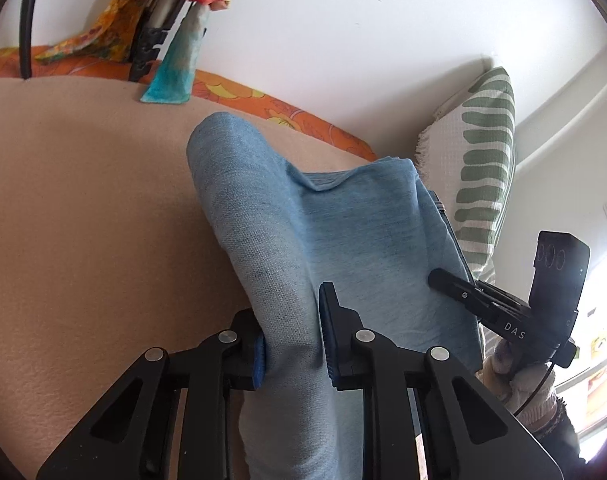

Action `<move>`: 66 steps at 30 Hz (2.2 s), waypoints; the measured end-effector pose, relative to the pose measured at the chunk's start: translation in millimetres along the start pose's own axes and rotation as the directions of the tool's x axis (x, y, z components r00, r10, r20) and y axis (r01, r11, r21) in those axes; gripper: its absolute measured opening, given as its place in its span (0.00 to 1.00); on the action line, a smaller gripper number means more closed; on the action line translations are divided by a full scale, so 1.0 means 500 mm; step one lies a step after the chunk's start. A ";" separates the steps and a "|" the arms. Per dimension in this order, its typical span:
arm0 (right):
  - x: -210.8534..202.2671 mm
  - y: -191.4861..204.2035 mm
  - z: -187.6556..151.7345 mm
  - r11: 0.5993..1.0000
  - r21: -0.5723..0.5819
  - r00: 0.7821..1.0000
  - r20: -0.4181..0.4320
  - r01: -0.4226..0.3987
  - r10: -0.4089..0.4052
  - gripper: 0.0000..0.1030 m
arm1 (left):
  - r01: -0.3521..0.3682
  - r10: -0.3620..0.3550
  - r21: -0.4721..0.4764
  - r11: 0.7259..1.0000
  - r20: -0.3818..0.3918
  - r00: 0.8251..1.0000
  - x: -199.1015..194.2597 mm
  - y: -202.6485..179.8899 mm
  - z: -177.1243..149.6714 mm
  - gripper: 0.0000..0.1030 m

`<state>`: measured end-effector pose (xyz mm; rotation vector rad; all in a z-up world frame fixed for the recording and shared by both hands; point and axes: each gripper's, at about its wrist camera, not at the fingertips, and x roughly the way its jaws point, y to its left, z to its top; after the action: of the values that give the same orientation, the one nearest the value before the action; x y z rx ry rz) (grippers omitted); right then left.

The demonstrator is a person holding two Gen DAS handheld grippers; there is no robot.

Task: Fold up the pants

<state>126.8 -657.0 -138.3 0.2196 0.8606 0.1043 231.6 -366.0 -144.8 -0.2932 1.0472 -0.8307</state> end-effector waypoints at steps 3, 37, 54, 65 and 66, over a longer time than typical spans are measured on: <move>-0.021 0.018 0.016 1.000 -0.019 1.000 0.026 0.004 -0.004 0.16 | 0.009 -0.009 0.022 1.000 0.001 1.000 -0.004 -0.012 0.008 0.18; 0.184 -0.043 0.255 0.958 0.032 0.958 0.017 0.284 -0.285 0.40 | -0.269 0.260 0.145 0.952 0.081 0.962 0.109 0.005 0.239 0.18; 0.012 0.100 0.210 0.945 0.009 0.939 0.113 0.326 -0.325 0.69 | -0.274 0.237 0.221 0.936 0.181 0.955 -0.094 -0.052 0.182 0.60; -0.148 0.286 0.124 0.913 -0.042 0.890 0.244 0.406 -0.385 0.92 | -0.297 0.215 0.285 0.911 0.287 0.934 -0.284 -0.100 0.075 0.70; -0.159 0.301 0.113 0.909 -0.043 0.885 0.251 0.415 -0.393 0.92 | -0.306 0.217 0.294 0.906 0.298 0.929 -0.299 -0.103 0.062 0.73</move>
<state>117.7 -533.4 -8.5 -0.0422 0.6447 -0.2692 198.7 -297.2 -2.9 0.0334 0.6650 -0.6879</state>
